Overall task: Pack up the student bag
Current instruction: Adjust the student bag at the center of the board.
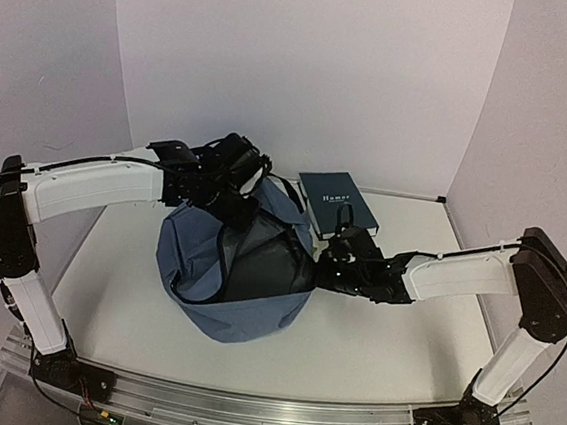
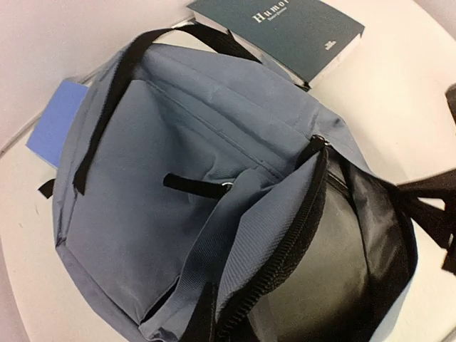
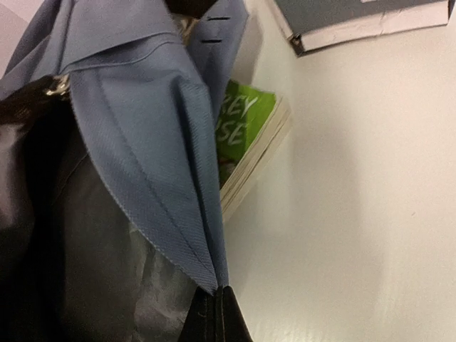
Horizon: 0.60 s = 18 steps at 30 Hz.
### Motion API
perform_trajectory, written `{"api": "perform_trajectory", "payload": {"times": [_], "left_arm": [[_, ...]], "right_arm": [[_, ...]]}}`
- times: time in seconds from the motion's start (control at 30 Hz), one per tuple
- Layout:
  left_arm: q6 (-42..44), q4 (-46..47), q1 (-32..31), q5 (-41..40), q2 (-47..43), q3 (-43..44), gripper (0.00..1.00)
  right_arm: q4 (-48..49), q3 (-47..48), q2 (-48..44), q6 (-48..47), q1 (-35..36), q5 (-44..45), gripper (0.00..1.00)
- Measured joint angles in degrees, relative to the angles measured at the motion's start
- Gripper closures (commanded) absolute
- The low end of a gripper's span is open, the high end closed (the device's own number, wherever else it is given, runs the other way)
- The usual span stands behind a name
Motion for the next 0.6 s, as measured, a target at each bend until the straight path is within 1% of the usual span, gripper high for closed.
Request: {"api": "perform_trajectory", "payload": {"times": [0.03,0.07,0.2,0.27,0.37,0.47,0.53,0.6], "left_arm": [[0.0,-0.4,0.7,2.1,-0.1,0.6,1.0],[0.0,-0.8,1.3,4.4,-0.2,1.1,1.0],[-0.9,-2.1,2.1,13.2,-0.4,3.4,1.0],[-2.6,-2.0,2.2,15.9,-0.4,4.8,1.0],[-6.2,-1.3,2.7,19.2,-0.4,6.1,1.0],[-10.1,-0.5,4.1,20.9,-0.4,6.0,1.0],[-12.5,0.6,5.1,21.7,-0.4,5.9,1.0],[-14.2,2.1,6.2,22.4,-0.4,5.2,1.0]], "right_arm": [[-0.2,0.1,-0.1,-1.0,-0.9,0.3,0.99],[-0.5,0.4,-0.1,-2.1,-1.8,0.4,0.94],[-4.3,3.5,-0.1,-6.7,-4.4,1.3,0.62],[-6.1,5.4,-0.2,-7.7,-4.9,1.2,0.47],[-7.7,6.4,-1.1,-8.0,-5.2,-0.3,0.29],[-9.1,6.1,-2.7,-6.6,-4.7,-2.3,0.17],[-9.5,5.2,-3.9,-4.6,-3.5,-3.2,0.11],[-10.1,3.8,-5.4,-2.8,-1.3,-3.8,0.09]]}}
